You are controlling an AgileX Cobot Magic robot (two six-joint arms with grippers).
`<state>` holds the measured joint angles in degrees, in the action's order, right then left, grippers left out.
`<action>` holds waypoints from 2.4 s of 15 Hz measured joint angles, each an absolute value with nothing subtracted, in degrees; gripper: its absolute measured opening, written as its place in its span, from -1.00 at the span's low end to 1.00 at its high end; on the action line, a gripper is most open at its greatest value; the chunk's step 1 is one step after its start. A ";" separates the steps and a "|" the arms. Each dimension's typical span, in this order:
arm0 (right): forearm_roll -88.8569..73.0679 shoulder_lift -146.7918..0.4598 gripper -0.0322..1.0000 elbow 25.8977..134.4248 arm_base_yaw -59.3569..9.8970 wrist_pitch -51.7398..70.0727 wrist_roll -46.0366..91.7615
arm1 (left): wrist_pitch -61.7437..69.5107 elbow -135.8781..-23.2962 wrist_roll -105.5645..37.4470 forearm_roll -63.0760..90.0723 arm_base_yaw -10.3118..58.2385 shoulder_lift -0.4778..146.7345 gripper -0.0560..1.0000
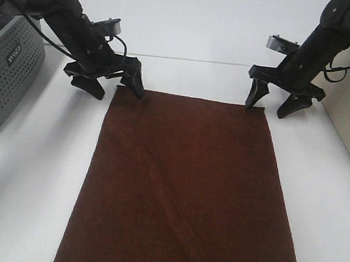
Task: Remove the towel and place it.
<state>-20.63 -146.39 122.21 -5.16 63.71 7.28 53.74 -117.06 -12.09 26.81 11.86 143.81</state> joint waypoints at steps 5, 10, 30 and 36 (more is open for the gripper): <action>-22.17 -147.48 0.13 122.84 -5.16 63.83 7.28 | 53.74 -117.06 -12.03 28.30 11.92 144.79 0.26; -20.97 -147.88 -0.57 122.84 -7.16 62.62 7.33 | 52.20 -117.34 -12.03 30.08 14.15 146.05 -0.31; -11.34 -148.85 -0.92 138.66 -7.96 50.25 9.97 | 42.74 -131.55 -18.22 25.73 14.55 147.71 -0.89; -14.32 -148.85 -0.92 138.66 -7.96 42.51 10.14 | 32.83 -132.35 -24.12 26.18 14.55 147.77 -0.89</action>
<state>-14.32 -148.85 138.66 -7.96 42.51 10.14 32.83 -132.35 -24.12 26.18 14.55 147.77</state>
